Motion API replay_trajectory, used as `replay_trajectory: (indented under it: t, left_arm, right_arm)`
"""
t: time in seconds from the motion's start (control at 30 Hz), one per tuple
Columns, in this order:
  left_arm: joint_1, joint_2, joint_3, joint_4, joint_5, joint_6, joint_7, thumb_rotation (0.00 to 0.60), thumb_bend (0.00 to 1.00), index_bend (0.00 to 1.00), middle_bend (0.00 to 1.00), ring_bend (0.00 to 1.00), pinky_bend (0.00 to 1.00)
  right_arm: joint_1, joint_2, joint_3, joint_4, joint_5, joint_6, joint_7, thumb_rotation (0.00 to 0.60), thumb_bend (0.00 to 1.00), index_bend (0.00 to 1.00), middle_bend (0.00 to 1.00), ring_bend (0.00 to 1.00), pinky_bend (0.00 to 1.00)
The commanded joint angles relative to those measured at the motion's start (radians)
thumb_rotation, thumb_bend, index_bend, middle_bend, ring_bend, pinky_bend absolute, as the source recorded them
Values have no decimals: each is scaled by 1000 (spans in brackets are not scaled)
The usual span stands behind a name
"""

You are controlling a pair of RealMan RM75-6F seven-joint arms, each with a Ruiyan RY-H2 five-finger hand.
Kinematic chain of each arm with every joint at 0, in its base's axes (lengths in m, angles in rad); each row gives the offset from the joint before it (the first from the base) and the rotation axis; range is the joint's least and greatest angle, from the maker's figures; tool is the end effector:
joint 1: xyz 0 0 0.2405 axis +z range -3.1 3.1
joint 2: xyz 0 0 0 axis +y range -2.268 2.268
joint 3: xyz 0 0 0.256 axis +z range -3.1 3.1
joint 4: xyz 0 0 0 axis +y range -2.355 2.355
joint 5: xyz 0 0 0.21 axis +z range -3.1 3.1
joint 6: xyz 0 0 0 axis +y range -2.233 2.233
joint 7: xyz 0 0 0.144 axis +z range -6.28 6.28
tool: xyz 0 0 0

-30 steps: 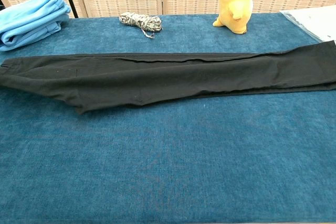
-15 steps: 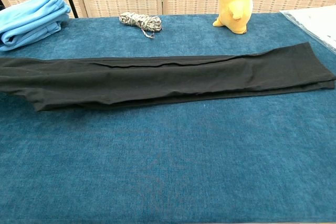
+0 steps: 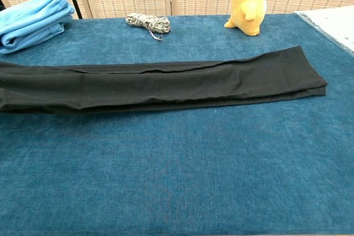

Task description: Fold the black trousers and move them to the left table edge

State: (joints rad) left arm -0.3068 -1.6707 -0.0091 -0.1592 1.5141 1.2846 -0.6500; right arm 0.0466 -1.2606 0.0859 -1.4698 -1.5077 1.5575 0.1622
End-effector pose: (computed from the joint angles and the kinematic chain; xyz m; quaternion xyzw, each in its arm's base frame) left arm -0.4341 0.2825 0.1596 -0.6399 -0.3099 -0.3159 0.6282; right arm -0.3249 -0.1765 0.1405 0.5321 -0.4118 0.4583 0.5807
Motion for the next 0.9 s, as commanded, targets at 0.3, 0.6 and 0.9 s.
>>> replay_trajectory:
  t: [0.3, 0.6, 0.9]
  left_arm:
    - [-5, -4, -27, -13, -12, 140, -96, 600, 434, 682, 561, 469, 435]
    - [-86, -14, -23, -65, 24, 296, -78, 600, 432, 682, 561, 470, 435]
    - [-189, 18, -2, -198, 89, 390, 69, 600, 431, 682, 561, 470, 435]
  right_arm:
    - [2, -2, -3, -5, -4, -7, 0, 600, 0, 152, 21, 0, 103]
    - [6, 2, 2, -14, -2, -13, 12, 600, 0, 152, 21, 0, 103]
    - [-3, 21, 11, -23, 7, 2, 33, 600, 0, 153, 21, 0, 103]
